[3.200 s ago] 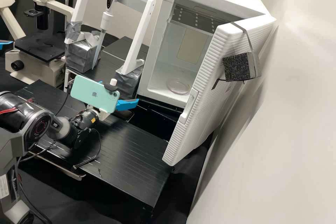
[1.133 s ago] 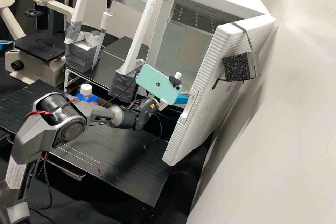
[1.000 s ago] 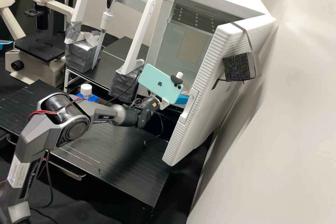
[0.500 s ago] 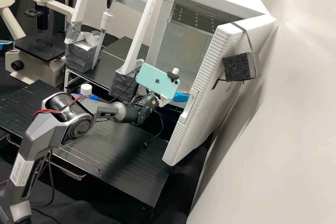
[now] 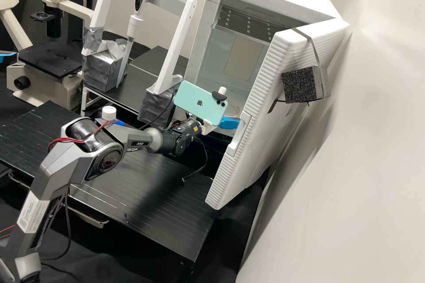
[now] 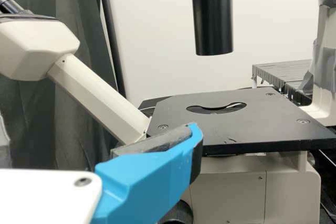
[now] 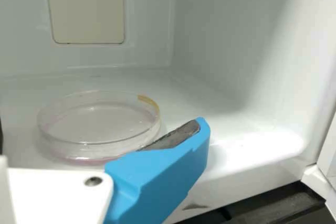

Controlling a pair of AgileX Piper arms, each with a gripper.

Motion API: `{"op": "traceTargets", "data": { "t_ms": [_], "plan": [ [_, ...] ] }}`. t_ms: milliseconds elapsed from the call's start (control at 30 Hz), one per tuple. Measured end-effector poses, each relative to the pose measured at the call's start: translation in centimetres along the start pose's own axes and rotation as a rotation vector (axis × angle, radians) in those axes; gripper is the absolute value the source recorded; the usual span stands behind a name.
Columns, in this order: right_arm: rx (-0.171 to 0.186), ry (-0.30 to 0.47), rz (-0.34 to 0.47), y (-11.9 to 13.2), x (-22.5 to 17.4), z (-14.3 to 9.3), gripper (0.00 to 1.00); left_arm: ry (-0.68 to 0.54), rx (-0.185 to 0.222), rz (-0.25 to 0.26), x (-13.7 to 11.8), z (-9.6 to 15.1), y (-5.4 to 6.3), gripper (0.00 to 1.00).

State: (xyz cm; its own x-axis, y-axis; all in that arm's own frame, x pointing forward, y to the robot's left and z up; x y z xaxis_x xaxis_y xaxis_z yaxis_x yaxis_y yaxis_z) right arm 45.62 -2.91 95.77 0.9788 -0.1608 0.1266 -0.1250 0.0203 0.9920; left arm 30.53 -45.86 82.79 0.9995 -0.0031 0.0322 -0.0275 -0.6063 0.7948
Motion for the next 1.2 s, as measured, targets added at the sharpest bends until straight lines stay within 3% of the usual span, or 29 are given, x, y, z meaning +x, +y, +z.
{"op": "traceTargets", "data": {
  "t_ms": [67, 100, 200, 500, 1200],
  "plan": [
    [0.008, 0.003, 0.002, 0.1, 0.1, -0.1, 1.0, 0.0, 0.0, 0.0, 0.0, 0.0, 0.0, 1.0],
    [0.009, 0.004, 0.003, 0.2, 0.2, -0.2, 0.0, 0.0, 0.0, 0.0, 0.0, 0.0, 0.0, 1.0],
    [0.022, 0.006, -0.001, 0.2, 0.2, -0.2, 0.0, 0.0, 0.0, 0.0, 0.0, 0.0, 0.0, 1.0],
    [0.001, 0.0, -0.014, 0.4, 0.3, -0.5, 0.0, 0.0, 0.0, 0.0, 0.0, 0.0, 0.0, 1.0],
    [0.007, -0.008, -0.024, 0.6, 1.1, -0.5, 0.0, 0.0, 0.0, 0.0, 0.0, 0.0, 0.0, 1.0]
  ]
}}
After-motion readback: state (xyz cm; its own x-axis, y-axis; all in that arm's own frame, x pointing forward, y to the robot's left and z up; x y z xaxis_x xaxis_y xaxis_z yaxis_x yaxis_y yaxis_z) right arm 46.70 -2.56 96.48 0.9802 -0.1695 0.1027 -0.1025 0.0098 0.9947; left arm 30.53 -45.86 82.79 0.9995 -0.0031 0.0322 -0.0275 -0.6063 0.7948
